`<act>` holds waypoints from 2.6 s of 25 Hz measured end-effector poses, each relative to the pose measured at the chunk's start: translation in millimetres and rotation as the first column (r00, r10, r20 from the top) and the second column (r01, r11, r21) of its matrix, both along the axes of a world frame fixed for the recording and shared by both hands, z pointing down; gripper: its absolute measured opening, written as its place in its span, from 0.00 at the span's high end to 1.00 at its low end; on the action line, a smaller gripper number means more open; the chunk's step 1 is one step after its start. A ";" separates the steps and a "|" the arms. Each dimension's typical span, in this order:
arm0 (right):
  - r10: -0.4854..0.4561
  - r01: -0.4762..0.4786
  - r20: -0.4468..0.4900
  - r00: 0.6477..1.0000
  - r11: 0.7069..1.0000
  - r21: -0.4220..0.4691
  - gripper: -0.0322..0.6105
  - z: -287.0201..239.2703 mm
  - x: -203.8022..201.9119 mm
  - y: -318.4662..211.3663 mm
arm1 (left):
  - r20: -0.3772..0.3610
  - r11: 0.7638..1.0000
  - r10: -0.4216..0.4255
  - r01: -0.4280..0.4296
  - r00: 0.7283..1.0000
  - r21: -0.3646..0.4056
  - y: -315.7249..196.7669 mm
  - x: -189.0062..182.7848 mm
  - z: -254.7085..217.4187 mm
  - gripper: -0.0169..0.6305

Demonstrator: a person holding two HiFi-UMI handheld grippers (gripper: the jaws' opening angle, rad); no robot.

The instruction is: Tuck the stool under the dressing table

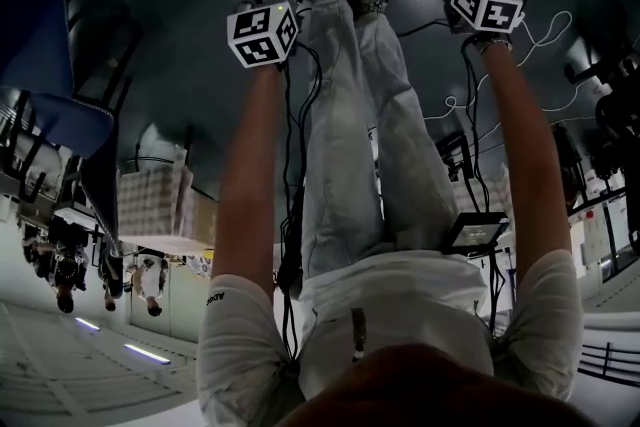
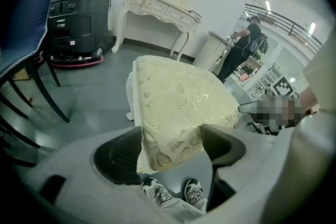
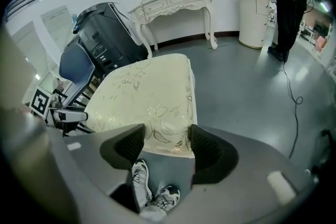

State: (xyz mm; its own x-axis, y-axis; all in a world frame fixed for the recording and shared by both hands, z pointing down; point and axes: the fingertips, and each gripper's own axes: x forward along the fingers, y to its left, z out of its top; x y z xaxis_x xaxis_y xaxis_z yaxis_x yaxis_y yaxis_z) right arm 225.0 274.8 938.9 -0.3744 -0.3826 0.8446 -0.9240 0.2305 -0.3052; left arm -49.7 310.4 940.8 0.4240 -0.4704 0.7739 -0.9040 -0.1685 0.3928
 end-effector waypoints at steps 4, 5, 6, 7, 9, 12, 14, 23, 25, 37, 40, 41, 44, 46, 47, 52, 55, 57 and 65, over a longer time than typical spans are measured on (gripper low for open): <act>0.019 -0.019 -0.008 1.000 1.000 -0.003 0.51 2.9 -10.3 -11.3 | 0.013 1.000 0.024 -0.024 1.000 0.006 -13.5 -10.1 3.0 0.41; 0.025 -0.025 -0.010 1.000 1.000 -0.003 0.51 3.5 -11.8 -15.4 | 0.014 1.000 0.024 -0.024 1.000 0.014 -19.0 -11.8 3.6 0.41; 0.031 -0.031 -0.013 0.999 1.000 -0.003 0.51 4.2 -11.7 -20.3 | 0.014 0.999 0.025 -0.025 1.000 0.023 -25.8 -11.9 4.2 0.41; 0.038 -0.038 -0.017 0.999 0.999 -0.002 0.51 4.9 -9.7 -25.7 | 0.013 0.999 0.029 -0.029 1.000 0.031 -33.3 -10.2 4.7 0.41; 0.050 -0.050 -0.021 0.999 0.999 0.000 0.51 6.5 -1.5 -37.1 | 0.009 0.998 0.045 -0.045 0.999 0.044 -48.9 -2.2 5.3 0.41; 0.061 -0.061 -0.029 0.998 0.998 0.005 0.51 6.4 -0.1 -58.4 | 0.001 0.997 0.063 -0.063 0.998 0.053 -74.8 -1.7 5.1 0.41; 0.072 -0.072 -0.042 0.997 0.997 0.005 0.51 5.6 -12.8 -79.1 | 0.000 0.997 0.059 -0.059 0.998 0.059 -98.2 -14.6 4.5 0.41; 0.082 -0.081 -0.057 0.995 0.997 0.012 0.49 6.8 -31.4 -163.8 | 0.039 0.991 0.102 -0.105 0.994 0.080 -195.9 -33.8 5.2 0.40; 0.051 -0.050 -0.041 0.998 0.999 0.010 0.48 8.0 -35.2 -183.2 | 0.063 0.989 0.121 -0.125 0.991 0.079 -216.3 -37.1 4.2 0.40; -0.127 0.125 -0.032 0.991 0.990 -0.068 0.44 14.3 -51.8 -325.6 | 0.166 0.998 0.041 -0.050 0.985 0.048 -363.7 -51.6 2.0 0.46; -0.146 0.143 -0.036 0.989 0.987 -0.079 0.43 12.1 -60.4 -364.7 | 0.194 0.999 0.028 -0.034 0.981 0.026 -400.7 -59.7 -1.2 0.46; -0.149 0.146 -0.041 0.988 0.986 -0.079 0.43 11.0 -62.9 -376.6 | 0.200 0.999 0.024 -0.029 0.979 0.021 -411.6 -62.1 -2.2 0.47; -0.165 0.159 -0.083 0.983 0.985 -0.071 0.44 7.8 -62.7 -413.7 | 0.213 1.000 0.008 -0.010 0.977 0.012 -443.8 -62.1 -4.0 0.47; -0.196 0.189 -0.145 0.970 0.980 -0.062 0.43 6.1 -59.0 -437.0 | 0.217 1.000 -0.012 0.011 0.976 0.007 -464.1 -58.1 -3.1 0.48; -0.212 0.205 -0.177 0.961 0.977 -0.060 0.43 5.9 -58.2 -446.4 | 0.217 1.000 -0.025 0.025 0.976 0.003 -473.2 -57.1 -2.2 0.48; -0.193 0.183 -0.202 0.960 0.981 -0.067 0.42 8.9 -57.6 -488.2 | 0.209 0.999 -0.045 0.042 0.977 0.020 -520.3 -56.8 -0.6 0.48; -0.197 0.186 -0.203 0.959 0.980 -0.071 0.43 8.0 -55.9 -511.7 | 0.177 0.999 -0.033 0.025 0.984 0.046 -543.4 -54.2 -2.3 0.48; -0.201 0.191 -0.209 0.957 0.979 -0.069 0.43 9.2 -57.9 -525.7 | 0.154 0.998 -0.027 0.017 0.988 0.067 -555.4 -55.9 -1.4 0.47; -0.173 0.168 -0.227 0.958 0.985 -0.042 0.45 14.6 -88.6 -598.7 | 0.113 0.997 0.003 -0.011 0.994 0.075 -629.5 -86.1 8.3 0.46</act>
